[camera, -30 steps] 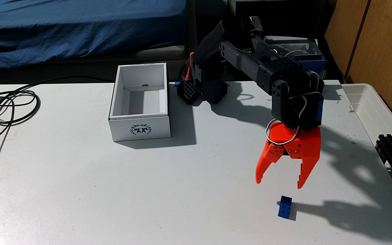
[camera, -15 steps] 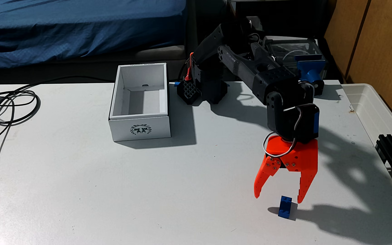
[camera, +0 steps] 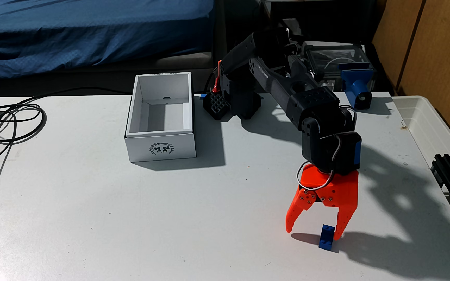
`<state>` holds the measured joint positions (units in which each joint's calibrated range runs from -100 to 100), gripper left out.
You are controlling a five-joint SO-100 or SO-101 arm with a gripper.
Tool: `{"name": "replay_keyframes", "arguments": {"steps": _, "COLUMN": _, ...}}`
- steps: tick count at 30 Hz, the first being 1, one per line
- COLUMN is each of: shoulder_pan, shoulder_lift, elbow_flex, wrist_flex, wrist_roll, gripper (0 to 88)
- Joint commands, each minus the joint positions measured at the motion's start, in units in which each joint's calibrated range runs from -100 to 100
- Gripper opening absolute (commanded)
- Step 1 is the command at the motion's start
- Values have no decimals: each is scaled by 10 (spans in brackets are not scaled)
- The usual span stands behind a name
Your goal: Grab the blue brick and place in box
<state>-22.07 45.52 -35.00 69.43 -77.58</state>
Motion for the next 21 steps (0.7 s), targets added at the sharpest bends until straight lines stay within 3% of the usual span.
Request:
{"name": "replay_keyframes", "arguments": {"steps": 1, "shoulder_pan": 1, "shoulder_lift": -3, "elbow_flex": -3, "wrist_flex": -5, "wrist_roll": 1, "gripper": 309}}
{"name": "replay_keyframes", "arguments": {"steps": 21, "shoulder_pan": -14, "shoulder_lift": 16, "elbow_flex": -12, "wrist_flex": -56, "wrist_roll": 2, "gripper": 314}}
